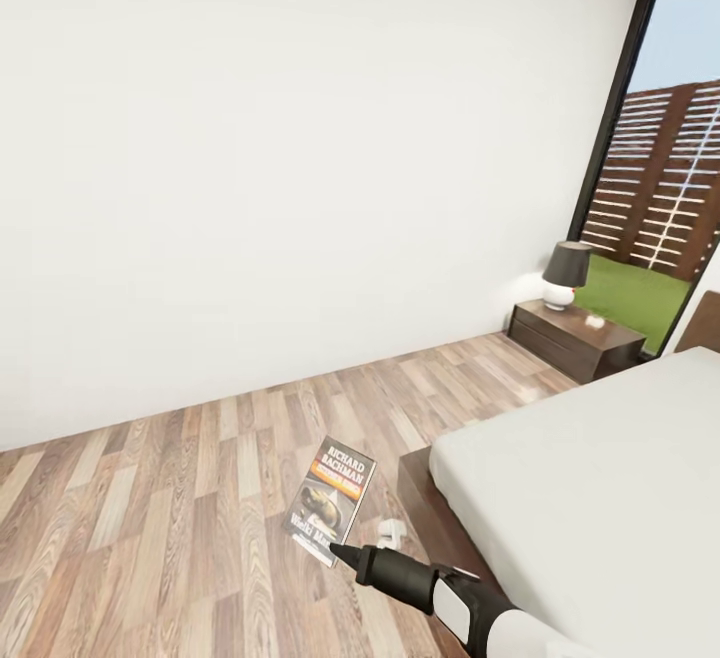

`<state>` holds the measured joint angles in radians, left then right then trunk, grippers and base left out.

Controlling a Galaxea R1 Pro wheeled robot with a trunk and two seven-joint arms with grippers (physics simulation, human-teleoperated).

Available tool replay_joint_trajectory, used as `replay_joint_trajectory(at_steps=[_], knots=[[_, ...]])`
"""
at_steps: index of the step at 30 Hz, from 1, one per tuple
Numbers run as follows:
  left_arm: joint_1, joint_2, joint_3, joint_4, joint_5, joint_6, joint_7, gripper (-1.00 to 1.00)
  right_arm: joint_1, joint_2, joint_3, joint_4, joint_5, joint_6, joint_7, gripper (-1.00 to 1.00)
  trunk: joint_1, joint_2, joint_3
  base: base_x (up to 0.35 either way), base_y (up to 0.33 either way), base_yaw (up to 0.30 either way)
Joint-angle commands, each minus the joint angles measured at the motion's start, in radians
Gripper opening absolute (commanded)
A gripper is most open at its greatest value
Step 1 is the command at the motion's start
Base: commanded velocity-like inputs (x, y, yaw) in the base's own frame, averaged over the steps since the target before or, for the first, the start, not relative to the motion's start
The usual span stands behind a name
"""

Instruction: In the bedroom, move the book from the bed onto either nightstand, and place the two sandals side by side next to the bed.

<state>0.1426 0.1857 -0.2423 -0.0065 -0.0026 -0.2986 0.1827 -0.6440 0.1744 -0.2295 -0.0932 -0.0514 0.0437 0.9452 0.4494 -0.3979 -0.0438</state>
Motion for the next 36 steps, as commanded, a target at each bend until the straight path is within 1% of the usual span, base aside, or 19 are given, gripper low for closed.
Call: replay_joint_trajectory(at_steps=[1,9,13,21,36], knots=[[0.000,0.000,-0.008,-0.001,0.000,-0.002,0.006,1.00,0.000,0.000,0.000,0.000,-0.004,0.002,0.003,-1.00,0.001,-0.002,-0.003,0.000,0.000,0.023],[0.000,0.000,-0.007,-0.001,0.000,-0.003,0.006,1.00,0.002,0.000,0.003,0.011,0.013,-0.056,0.002,-1.00,0.001,-0.002,-0.004,0.000,0.007,0.011],[0.000,0.000,-0.006,-0.001,0.000,-0.003,0.006,1.00,0.002,0.000,0.004,0.022,0.017,-0.071,0.001,-1.00,0.001,-0.002,-0.004,0.000,0.080,0.003],[0.000,0.000,-0.006,-0.001,0.000,-0.004,0.006,1.00,0.002,0.000,0.004,0.032,0.020,-0.080,0.001,-1.00,0.001,-0.002,-0.009,0.000,0.123,0.014],[0.000,0.000,-0.005,0.000,0.001,-0.016,0.006,1.00,0.003,0.000,0.004,0.037,0.024,-0.082,-0.001,-1.00,0.001,-0.002,-0.031,0.000,0.107,0.058]])
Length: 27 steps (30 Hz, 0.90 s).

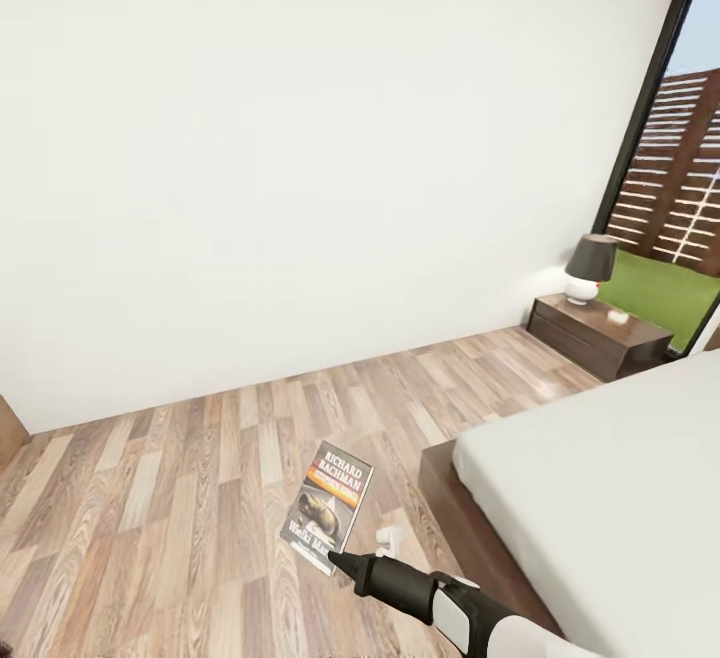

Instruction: In the bedroom, move the book from the bed onto either nightstand, and place the two sandals side by side next to the bed.

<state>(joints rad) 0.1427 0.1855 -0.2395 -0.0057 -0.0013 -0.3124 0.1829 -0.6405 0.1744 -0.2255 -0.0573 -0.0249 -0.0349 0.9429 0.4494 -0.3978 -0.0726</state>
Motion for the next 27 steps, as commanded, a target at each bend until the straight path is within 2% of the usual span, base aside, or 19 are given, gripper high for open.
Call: replay_joint_trajectory(at_steps=[1,27], knots=[[0.000,0.000,-0.008,-0.001,0.000,-0.002,0.006,1.00,-0.001,0.000,0.000,0.001,-0.003,-0.004,0.001,-1.00,0.001,-0.002,-0.003,0.000,0.122,0.043],[0.000,-0.006,-0.009,-0.002,0.000,-0.004,0.006,1.00,-0.001,0.000,0.001,0.002,-0.003,-0.005,-0.005,-1.00,0.001,-0.002,-0.027,0.000,0.018,0.032]])
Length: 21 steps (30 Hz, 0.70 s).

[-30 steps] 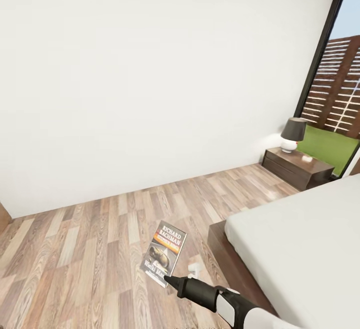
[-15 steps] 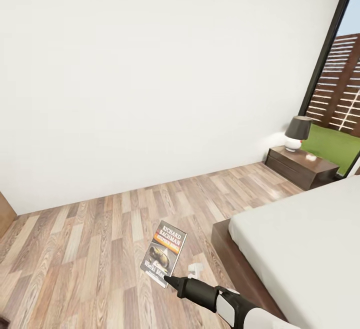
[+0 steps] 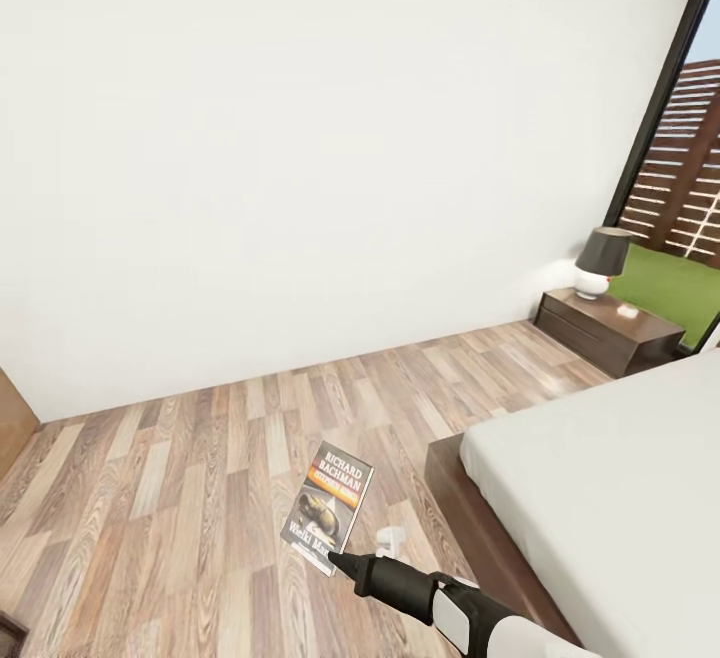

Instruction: In the bedroom, move the book from the bed onto either nightstand, and place the two sandals side by side next to the bed.

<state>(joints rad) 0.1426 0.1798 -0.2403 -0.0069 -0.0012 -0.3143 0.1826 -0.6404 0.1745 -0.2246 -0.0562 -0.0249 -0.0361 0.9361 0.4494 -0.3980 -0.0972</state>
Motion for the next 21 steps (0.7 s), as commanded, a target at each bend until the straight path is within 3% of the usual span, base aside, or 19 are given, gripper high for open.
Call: replay_joint_trajectory(at_steps=[1,7,15,21], knots=[[0.000,0.000,-0.008,-0.001,0.000,-0.002,0.006,1.00,-0.001,0.000,0.001,0.001,-0.003,-0.004,0.002,-1.00,0.001,-0.002,-0.002,0.000,0.000,0.019],[-0.001,-0.001,-0.008,-0.003,0.000,-0.002,-0.001,1.00,-0.001,0.000,0.001,0.018,-0.002,-0.005,0.001,-1.00,0.001,-0.002,-0.003,0.000,0.000,0.009],[-0.016,-0.002,-0.008,-0.018,0.001,0.002,-0.101,1.00,-0.001,0.000,0.002,0.026,-0.001,-0.005,0.001,-1.00,0.001,-0.002,-0.004,0.000,0.000,0.002],[-0.046,-0.030,-0.009,-0.024,0.001,0.005,-0.122,1.00,-0.001,0.000,0.003,0.032,0.000,-0.004,-0.001,-1.00,0.001,-0.002,-0.004,0.000,0.000,0.000]])
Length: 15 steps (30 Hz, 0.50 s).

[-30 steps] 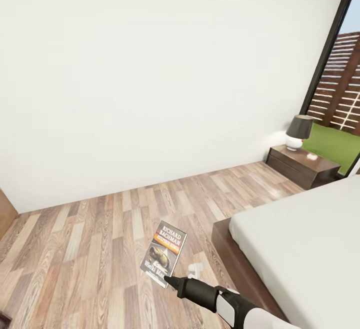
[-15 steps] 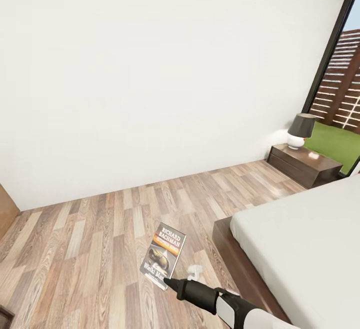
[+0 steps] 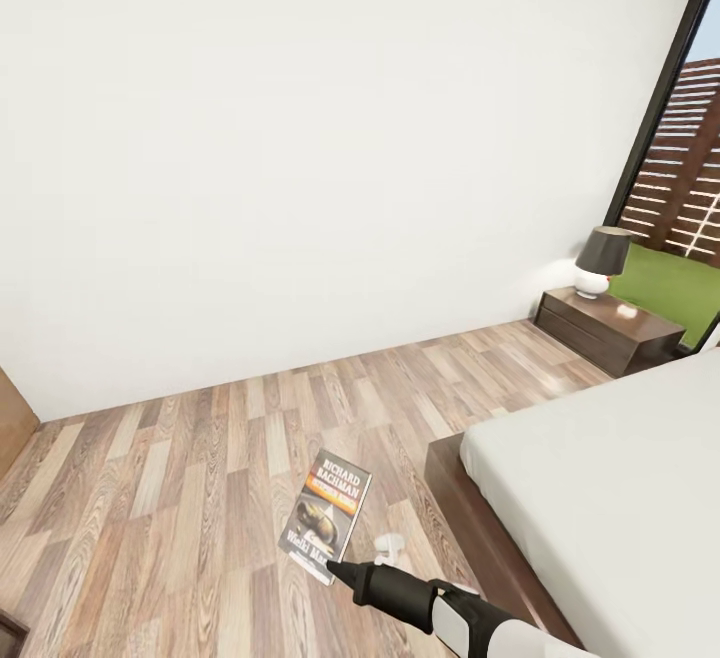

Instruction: In the bedroom, move the book from the bed onto either nightstand, and place the two sandals side by side next to the bed.

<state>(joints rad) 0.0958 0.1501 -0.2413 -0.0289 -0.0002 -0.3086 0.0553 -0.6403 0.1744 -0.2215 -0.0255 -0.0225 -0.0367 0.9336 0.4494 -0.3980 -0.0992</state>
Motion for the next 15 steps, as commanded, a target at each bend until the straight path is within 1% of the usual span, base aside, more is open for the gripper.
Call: replay_joint_trajectory(at_steps=[1,2,4,7,11,15], knots=[[-0.007,-0.004,-0.008,-0.003,0.000,0.000,0.004,1.00,-0.001,0.000,0.000,0.004,-0.002,-0.004,0.001,-1.00,0.001,-0.002,-0.002,0.000,0.000,0.000],[-0.023,-0.011,-0.008,-0.004,0.000,0.001,0.002,1.00,-0.001,0.000,0.001,0.013,-0.002,-0.004,-0.001,-1.00,0.001,-0.002,-0.002,0.000,0.000,0.000],[-0.042,-0.015,-0.007,-0.004,0.000,0.003,0.001,1.00,-0.001,0.000,0.004,0.020,0.001,-0.003,-0.002,-1.00,0.001,-0.002,-0.002,0.000,0.000,0.000],[-0.073,-0.019,-0.006,-0.004,0.009,0.005,0.000,1.00,-0.001,0.000,0.011,0.027,0.026,-0.002,-0.003,-1.00,0.001,-0.002,-0.002,0.000,0.000,0.000],[-0.110,-0.029,-0.007,-0.005,0.054,0.014,-0.001,1.00,-0.001,0.000,0.015,0.033,0.083,0.000,-0.005,-1.00,0.001,-0.002,-0.002,0.000,0.000,0.000],[-0.144,-0.038,-0.009,-0.005,0.102,0.041,-0.001,1.00,-0.001,0.000,0.017,0.036,0.116,0.003,-0.005,-1.00,0.001,-0.002,-0.002,0.000,0.000,0.000]])
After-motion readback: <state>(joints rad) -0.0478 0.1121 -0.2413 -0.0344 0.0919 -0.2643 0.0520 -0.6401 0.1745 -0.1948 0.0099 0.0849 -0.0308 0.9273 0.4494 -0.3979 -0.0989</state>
